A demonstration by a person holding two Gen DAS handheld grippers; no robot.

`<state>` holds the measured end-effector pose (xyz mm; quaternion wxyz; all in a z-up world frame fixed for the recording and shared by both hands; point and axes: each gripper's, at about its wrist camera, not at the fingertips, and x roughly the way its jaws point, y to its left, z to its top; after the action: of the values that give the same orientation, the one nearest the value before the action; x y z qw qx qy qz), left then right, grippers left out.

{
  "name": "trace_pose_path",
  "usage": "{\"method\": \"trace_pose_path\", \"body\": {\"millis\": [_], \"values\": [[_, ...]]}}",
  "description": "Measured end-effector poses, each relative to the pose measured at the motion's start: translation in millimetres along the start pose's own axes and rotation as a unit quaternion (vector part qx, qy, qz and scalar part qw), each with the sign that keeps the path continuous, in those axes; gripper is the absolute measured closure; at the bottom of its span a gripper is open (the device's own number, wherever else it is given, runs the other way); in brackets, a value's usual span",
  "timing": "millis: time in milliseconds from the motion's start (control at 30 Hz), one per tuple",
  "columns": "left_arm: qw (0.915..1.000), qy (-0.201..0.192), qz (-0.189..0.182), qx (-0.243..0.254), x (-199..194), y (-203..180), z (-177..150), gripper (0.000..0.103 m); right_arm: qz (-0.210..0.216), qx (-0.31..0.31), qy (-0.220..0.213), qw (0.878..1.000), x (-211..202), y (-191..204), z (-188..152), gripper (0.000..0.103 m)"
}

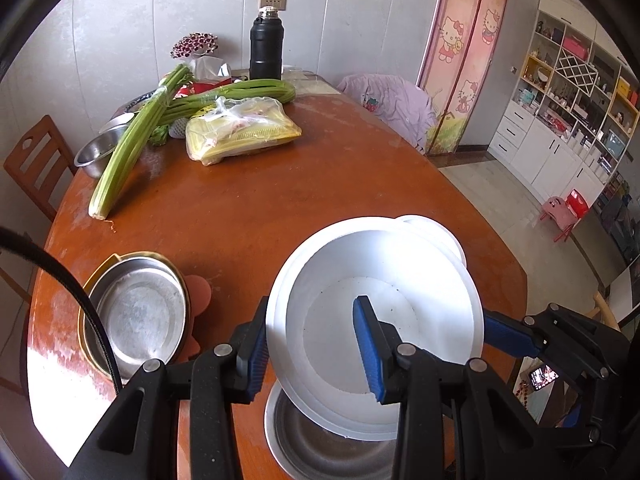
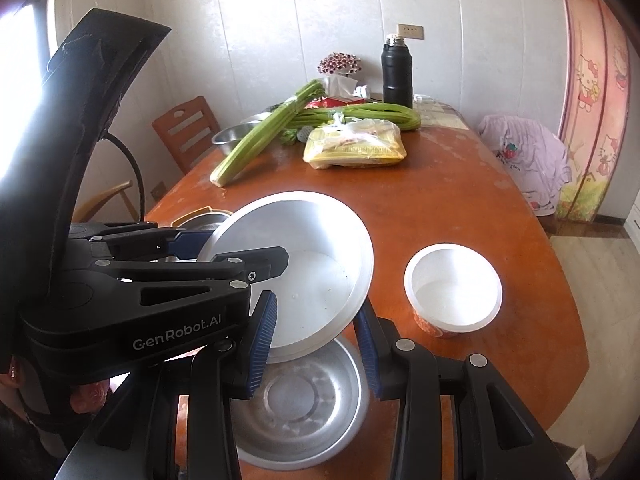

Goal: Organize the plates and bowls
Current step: 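Lift the large white bowl with both tools and carry it over the steel bowl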

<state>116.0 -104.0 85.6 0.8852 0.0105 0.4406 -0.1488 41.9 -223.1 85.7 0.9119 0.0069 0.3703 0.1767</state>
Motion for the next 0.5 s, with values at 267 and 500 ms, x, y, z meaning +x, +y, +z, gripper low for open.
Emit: {"method": "trace_pose_path", "body": {"millis": [267, 500], "values": [[1.0000, -0.004, 0.007, -0.004, -8, -1, -12, 0.064, 0.005, -0.009, -0.004, 1.000, -7, 6, -9, 0.061], [0.9999, 0.003, 0.009, -0.007, -3, -2, -25, 0.064, 0.009, -0.010, 0.006, 1.000, -5, 7, -20, 0.061]]}}
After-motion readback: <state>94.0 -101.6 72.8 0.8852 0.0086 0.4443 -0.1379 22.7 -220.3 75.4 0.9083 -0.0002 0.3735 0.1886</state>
